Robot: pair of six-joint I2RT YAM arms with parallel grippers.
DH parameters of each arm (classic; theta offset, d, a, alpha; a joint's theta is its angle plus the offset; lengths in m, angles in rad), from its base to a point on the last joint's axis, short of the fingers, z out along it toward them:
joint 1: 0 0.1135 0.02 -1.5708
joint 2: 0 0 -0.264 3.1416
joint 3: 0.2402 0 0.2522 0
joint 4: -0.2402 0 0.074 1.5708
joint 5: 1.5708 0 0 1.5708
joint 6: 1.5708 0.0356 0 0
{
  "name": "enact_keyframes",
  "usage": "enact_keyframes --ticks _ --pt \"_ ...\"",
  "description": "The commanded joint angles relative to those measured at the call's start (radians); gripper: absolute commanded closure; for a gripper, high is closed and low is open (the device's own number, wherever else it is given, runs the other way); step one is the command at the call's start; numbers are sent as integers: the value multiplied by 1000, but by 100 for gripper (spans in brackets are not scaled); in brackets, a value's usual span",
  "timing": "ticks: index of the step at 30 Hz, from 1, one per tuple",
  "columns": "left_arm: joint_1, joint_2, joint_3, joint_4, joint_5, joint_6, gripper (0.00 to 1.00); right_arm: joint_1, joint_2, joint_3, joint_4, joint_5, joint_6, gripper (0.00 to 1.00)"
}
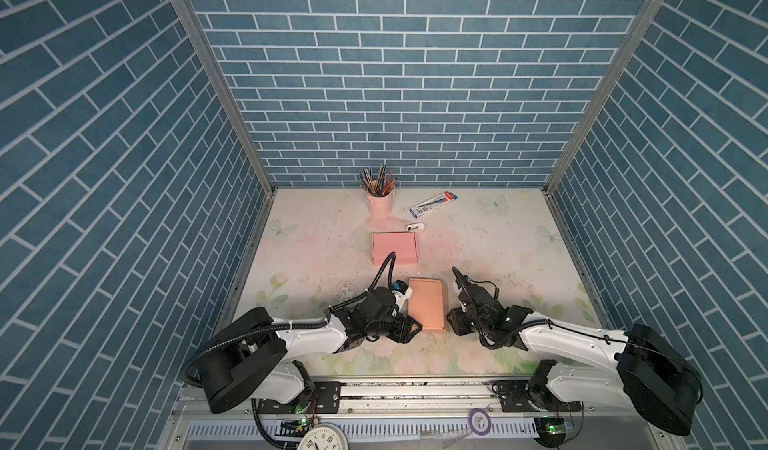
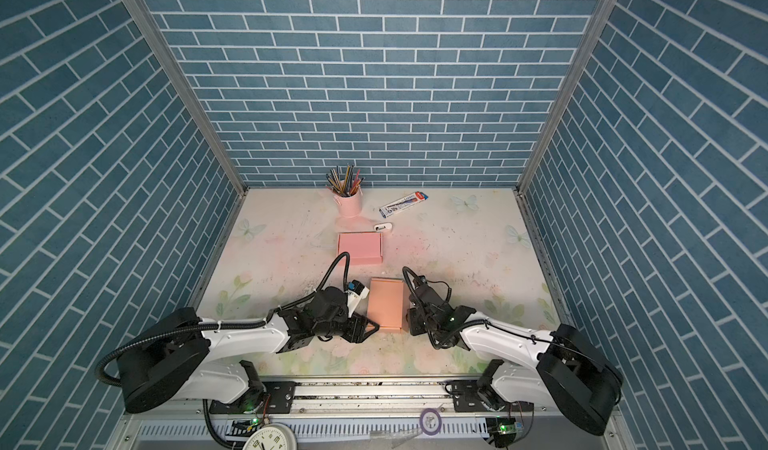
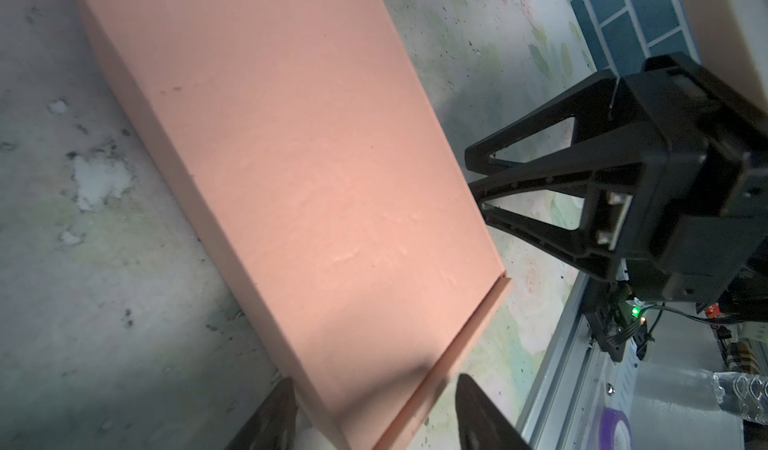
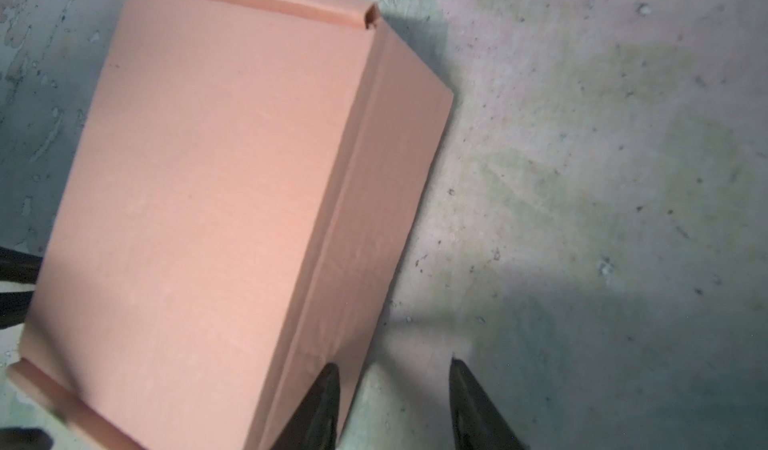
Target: Fold the paper box
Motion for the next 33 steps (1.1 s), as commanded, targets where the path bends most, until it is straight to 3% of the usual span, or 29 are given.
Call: enact_keyframes --ticks 1,11,17,33 --pt "-7 -37 -25 16 -18 -14 38 5 -35 -26 -5 3 16 55" --pt "-7 -89 -62 1 -33 -34 39 10 -144 -75 -61 -5 40 58" --pt "-9 -89 -70 50 -13 -57 39 16 -173 -90 -58 -45 32 65" --pt "-69 9 -34 108 -16 -77 39 51 -54 -57 4 -62 24 76"
